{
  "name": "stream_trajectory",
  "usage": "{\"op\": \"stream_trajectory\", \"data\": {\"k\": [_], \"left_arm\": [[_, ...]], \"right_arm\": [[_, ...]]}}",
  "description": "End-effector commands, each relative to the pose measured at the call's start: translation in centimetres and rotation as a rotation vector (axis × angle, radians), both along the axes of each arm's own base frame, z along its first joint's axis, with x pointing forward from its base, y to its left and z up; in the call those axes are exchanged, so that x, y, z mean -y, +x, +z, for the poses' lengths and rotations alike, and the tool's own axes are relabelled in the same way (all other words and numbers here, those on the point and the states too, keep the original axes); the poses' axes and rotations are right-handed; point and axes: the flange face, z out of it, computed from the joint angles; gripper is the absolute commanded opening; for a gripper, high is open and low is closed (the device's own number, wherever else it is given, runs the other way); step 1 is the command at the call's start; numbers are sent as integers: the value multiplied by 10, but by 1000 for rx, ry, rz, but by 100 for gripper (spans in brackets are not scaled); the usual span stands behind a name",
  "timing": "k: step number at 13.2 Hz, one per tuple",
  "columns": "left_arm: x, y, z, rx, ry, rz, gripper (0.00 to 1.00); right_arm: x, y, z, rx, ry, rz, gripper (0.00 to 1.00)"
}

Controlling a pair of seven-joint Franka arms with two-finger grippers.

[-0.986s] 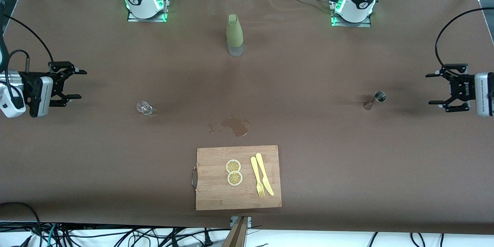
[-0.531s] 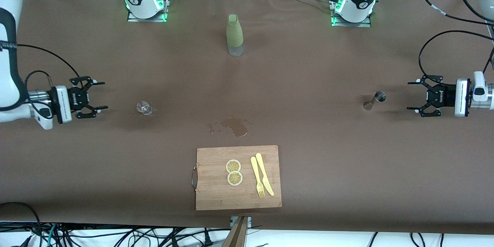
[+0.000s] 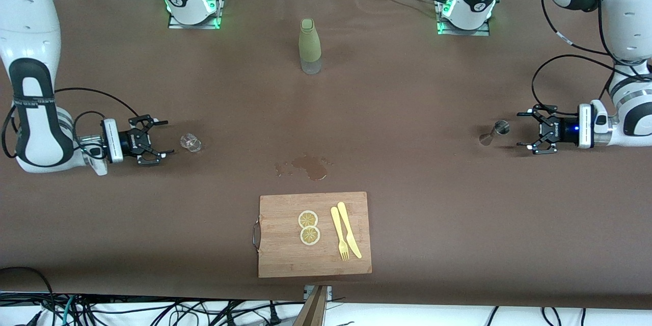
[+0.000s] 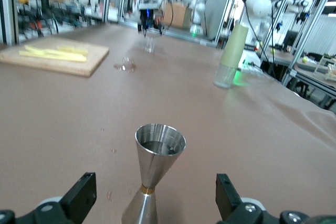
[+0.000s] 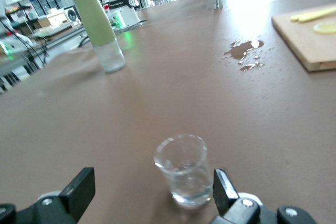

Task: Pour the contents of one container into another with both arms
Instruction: 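Close the right gripper on the glass cup while the left gripper grasps the jigger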

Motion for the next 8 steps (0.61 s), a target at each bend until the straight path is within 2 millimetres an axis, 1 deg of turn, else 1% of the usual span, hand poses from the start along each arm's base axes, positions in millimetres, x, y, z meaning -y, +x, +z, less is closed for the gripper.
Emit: {"op": "stream_trajectory", "data": {"k": [1,3,4,6,7,8], "left_arm": [[1,-11,-34,173,-70,13,100],[6,-28,-51,226,-105,60,100],[9,-34,-59,253,-118,78,100],[13,-36,-69,275,-131,90,100],[17,-34,-71,277,-135,92,100],[24,-33,-75,283,-148,91,100]], "right_arm": [[2,28,-21,132,58,2,100],[-4,26,-36,112,77,8,100],[-10,23,-46,102,85,15,100],[-34,24,-53,108,130,41,100],[-41,21,-57,95,146,51,100],[-48,20,-57,92,166,71,100]]}}
